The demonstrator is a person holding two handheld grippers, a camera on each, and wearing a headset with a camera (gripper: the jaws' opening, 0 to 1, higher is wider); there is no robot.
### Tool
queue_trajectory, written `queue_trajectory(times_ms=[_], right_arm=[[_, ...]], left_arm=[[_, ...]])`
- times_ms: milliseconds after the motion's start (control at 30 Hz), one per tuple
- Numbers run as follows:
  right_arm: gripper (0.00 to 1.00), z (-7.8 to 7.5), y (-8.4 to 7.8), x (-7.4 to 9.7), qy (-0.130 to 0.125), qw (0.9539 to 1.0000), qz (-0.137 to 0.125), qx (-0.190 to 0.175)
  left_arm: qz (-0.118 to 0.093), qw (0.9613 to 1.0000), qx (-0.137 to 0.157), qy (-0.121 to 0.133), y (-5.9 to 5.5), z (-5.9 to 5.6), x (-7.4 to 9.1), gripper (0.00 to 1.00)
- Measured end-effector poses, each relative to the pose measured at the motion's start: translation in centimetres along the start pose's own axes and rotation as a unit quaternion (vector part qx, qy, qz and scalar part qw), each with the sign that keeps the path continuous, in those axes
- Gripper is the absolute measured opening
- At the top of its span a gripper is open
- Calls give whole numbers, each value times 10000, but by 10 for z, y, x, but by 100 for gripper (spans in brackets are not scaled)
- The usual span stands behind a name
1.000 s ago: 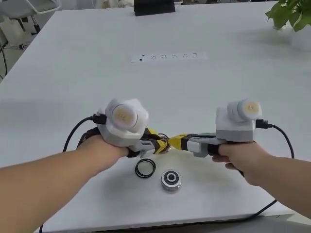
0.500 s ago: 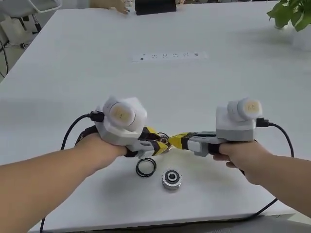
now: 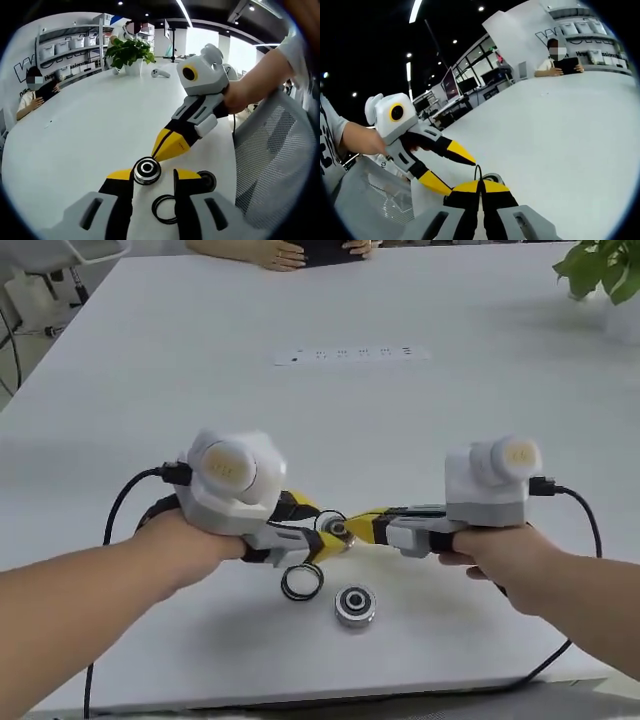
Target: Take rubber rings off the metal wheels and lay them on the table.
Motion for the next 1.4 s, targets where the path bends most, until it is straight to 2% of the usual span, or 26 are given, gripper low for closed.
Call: queue_trajectory(times_ms=[167, 400, 700, 1000, 1400], right_arm=[[0, 5, 3, 1, 64, 10000, 7, 71], [0, 14, 6, 2, 155, 9998, -29, 97], [0, 21, 8, 3, 288, 9995, -60, 114], [0, 26, 8, 3, 478, 9986, 19, 206], [0, 34, 5, 1, 724, 9966, 177, 346]], left_arm=[[-126, 9998, 151, -19, 2, -1, 9, 31], [-190, 9997, 166, -19, 2, -4, 18, 36], [-258, 9994, 232, 42, -6, -3, 37, 41], [-217, 9993, 308, 77, -19, -4, 53, 46], [-246, 9989, 402, 68, -25, -9, 65, 53]])
Point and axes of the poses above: the centre of the closed fingertips' face, and the gripper's own axes: x roughly backward along the fingers, z roughly to its left, y roughly out of its top, the point moved 10 cm from there along x, roughly backward along the fingers, and after that the axes turned 8 degrees about x, right-handed, at the moved point
